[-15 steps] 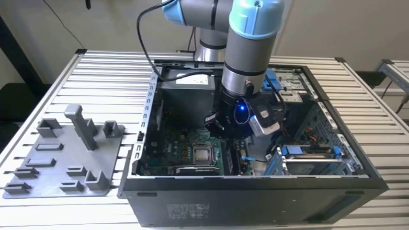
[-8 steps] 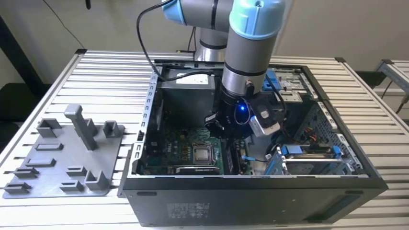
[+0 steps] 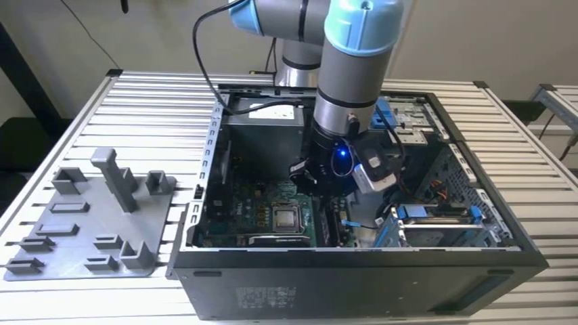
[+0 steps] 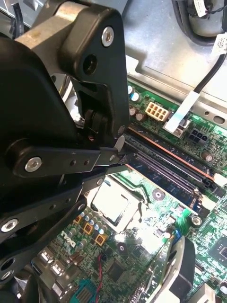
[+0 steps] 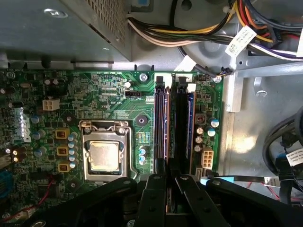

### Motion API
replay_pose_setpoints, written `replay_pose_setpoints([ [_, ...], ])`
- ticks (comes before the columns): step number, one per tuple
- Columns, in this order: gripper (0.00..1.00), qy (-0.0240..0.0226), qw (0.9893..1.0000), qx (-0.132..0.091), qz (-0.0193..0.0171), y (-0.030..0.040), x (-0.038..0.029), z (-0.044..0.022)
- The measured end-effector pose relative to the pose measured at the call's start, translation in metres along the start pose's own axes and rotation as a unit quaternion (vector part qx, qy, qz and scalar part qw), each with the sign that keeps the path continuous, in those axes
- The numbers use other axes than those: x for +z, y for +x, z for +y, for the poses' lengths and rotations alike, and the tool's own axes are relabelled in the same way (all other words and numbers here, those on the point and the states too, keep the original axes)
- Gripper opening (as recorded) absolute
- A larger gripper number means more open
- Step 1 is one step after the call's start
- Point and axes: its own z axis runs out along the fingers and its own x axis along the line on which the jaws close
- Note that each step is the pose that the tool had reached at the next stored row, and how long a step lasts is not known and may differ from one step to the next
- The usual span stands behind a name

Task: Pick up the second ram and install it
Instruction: 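Insert the second ram into the second slot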

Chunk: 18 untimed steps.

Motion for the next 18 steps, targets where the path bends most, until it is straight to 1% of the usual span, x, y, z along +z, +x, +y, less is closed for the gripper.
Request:
replay_pose_setpoints([
  [4, 0.14, -0.0022, 1.0, 0.0, 0.0, 0.0, -0.0013, 0.0],
  [9, 0.14, -0.0048, 1.0, 0.0, 0.0, 0.0, -0.0014, 0.0],
  [18, 0.14, -0.0049, 1.0, 0.0, 0.0001, -0.0015, -0.0014, 0.0005],
])
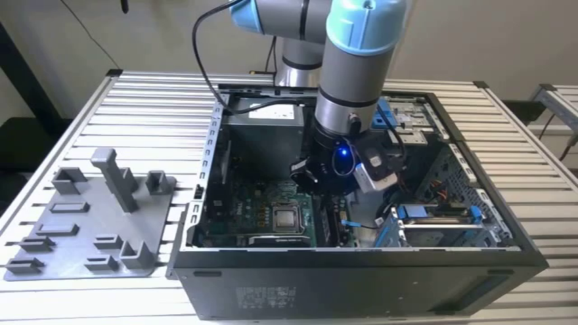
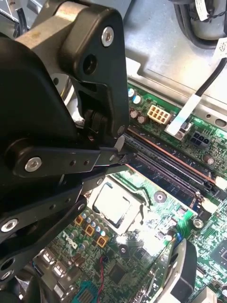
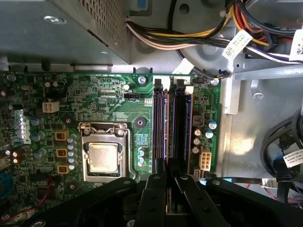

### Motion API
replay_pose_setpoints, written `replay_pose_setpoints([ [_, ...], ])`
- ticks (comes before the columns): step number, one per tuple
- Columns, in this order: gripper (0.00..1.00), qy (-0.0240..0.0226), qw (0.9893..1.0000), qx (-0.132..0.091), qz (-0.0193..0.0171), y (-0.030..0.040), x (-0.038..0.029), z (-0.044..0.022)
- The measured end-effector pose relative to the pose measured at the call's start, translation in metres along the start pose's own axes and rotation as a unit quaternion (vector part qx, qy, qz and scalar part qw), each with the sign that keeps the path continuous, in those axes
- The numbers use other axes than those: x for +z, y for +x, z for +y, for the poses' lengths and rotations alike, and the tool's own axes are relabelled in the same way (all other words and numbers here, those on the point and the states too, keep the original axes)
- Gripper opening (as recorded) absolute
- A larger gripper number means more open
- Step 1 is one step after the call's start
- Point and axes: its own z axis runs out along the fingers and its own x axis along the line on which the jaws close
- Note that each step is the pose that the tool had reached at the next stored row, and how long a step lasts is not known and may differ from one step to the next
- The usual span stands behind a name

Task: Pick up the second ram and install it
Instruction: 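Insert the second ram into the second slot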

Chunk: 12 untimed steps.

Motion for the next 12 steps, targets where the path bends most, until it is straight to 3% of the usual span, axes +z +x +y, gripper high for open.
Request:
replay_pose_setpoints([
  [12, 0.14, -0.0001, 1.0, 0.0, -0.0001, 0.0001, 0.0016, 0.0014],
])
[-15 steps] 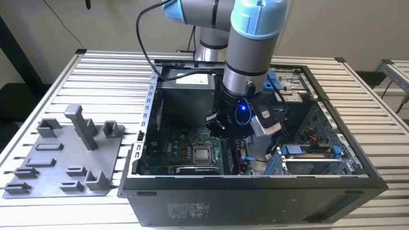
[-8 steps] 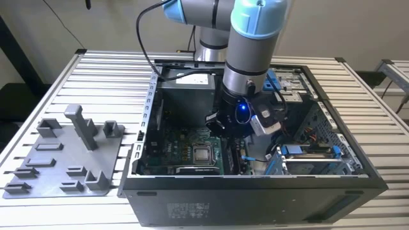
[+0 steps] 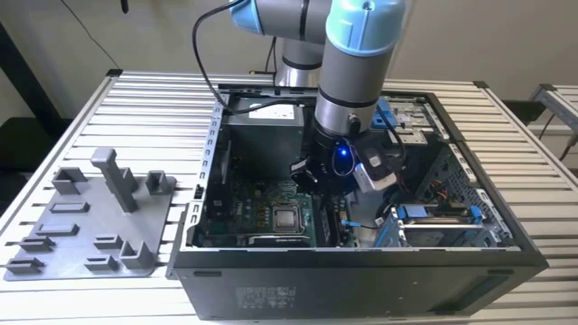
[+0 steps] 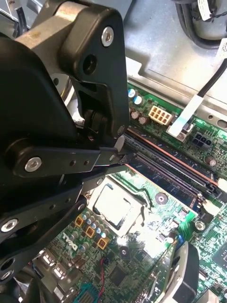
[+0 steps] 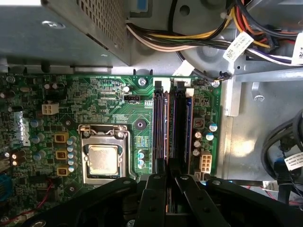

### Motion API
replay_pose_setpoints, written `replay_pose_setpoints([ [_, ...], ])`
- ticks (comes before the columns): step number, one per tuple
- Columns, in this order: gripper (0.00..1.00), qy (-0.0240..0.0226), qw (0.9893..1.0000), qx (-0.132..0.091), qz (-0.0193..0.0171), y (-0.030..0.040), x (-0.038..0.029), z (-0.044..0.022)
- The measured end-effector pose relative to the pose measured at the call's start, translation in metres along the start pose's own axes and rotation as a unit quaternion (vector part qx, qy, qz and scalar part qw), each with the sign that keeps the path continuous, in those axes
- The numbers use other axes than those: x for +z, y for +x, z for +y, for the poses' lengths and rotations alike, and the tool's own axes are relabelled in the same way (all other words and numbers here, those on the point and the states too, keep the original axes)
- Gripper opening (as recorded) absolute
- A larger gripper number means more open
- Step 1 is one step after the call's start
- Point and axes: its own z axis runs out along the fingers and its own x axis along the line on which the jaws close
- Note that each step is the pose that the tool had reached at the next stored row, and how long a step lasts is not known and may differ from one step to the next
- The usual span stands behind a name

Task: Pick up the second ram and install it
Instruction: 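Insert the second ram into the second slot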

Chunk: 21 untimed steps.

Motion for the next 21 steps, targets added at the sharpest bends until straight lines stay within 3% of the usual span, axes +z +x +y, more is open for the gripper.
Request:
replay_pose_setpoints([
  [21, 0.14, 0.0001, 1.0, 0.0, 0.0, 0.0, 0.0033, 0.0],
])
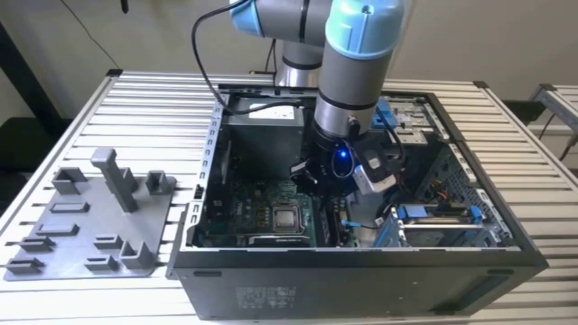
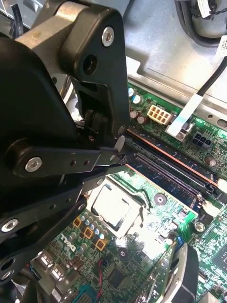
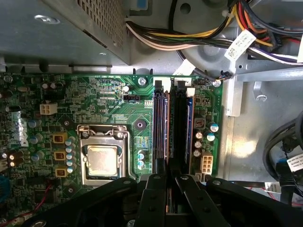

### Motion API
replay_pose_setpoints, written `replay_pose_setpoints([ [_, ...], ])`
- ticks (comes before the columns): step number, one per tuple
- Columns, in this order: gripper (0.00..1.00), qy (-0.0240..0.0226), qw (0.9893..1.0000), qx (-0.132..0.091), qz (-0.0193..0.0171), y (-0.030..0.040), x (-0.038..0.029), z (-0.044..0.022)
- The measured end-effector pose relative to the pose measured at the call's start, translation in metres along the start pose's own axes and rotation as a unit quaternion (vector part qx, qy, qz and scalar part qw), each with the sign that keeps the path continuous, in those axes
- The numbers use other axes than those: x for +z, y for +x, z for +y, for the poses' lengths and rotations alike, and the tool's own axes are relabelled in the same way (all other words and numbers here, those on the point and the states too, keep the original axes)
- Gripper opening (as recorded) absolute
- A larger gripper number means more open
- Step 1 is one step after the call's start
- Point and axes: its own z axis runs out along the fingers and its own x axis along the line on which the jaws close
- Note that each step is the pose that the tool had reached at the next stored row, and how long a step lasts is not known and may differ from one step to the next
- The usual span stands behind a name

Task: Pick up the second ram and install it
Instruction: 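Insert the second ram into the second slot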

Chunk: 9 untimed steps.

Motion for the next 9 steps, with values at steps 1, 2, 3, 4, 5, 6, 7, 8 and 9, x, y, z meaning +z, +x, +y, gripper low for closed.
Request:
replay_pose_setpoints([
  [1, 0.14, 0.0, 1.0, 0.0, 0.0, 0.0, 0.0, 0.0],
  [2, 0.14, 0.0, 1.0, 0.0, 0.0, 0.0, 0.0, 0.0],
  [3, 0.14, 0.0, 1.0, 0.0, 0.0, 0.0, 0.0001, 0.0],
  [4, 0.14, 0.0, 1.0, 0.0, 0.0, 0.0, 0.0001, 0.0],
  [5, 0.14, 0.0, 1.0, 0.0, 0.0, 0.0, 0.0002, 0.0],
  [6, 0.14, -0.0001, 1.0, 0.0, -0.0001, 0.0, 0.0005, 0.0001],
  [7, 0.14, -0.0001, 1.0, 0.0, -0.0001, 0.0004, 0.0006, 0.0001],
  [8, 0.14, 0.0, 1.0, 0.0, -0.0001, 0.0008, 0.0006, 0.0],
  [9, 0.14, 0.0, 1.0, 0.001, -0.0002, 0.0012, 0.0007, 0.0],
])
